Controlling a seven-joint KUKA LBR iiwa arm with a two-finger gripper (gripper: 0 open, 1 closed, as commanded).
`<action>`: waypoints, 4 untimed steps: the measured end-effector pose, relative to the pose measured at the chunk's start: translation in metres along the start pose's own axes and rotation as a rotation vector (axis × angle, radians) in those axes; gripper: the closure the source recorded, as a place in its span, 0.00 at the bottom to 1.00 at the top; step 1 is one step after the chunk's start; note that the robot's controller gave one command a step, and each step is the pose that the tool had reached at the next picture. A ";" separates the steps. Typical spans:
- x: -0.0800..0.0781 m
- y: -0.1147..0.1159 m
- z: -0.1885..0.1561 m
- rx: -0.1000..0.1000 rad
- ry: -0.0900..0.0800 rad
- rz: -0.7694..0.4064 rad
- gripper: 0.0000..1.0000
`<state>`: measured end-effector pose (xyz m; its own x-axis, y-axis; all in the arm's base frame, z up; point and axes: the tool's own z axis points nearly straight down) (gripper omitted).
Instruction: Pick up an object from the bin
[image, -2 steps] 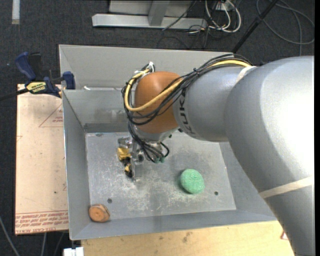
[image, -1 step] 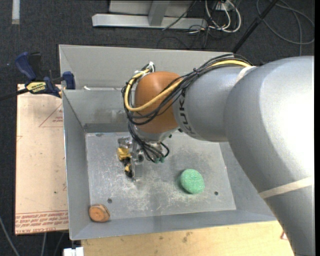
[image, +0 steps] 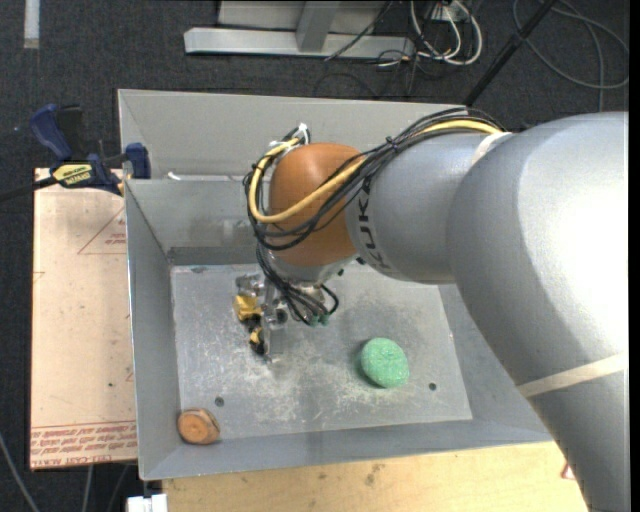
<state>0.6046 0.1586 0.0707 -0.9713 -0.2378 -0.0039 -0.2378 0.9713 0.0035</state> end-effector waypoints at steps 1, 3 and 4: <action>0.000 0.000 0.000 0.000 0.000 0.000 1.00; 0.000 0.000 0.000 0.000 0.000 0.000 1.00; 0.000 0.000 0.000 0.000 0.000 0.000 1.00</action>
Offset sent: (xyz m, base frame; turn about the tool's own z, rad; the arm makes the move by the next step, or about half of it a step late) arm 0.0000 0.0000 0.0000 0.0000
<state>0.6046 0.1586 0.0707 -0.9713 -0.2377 -0.0040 -0.2377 0.9713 0.0039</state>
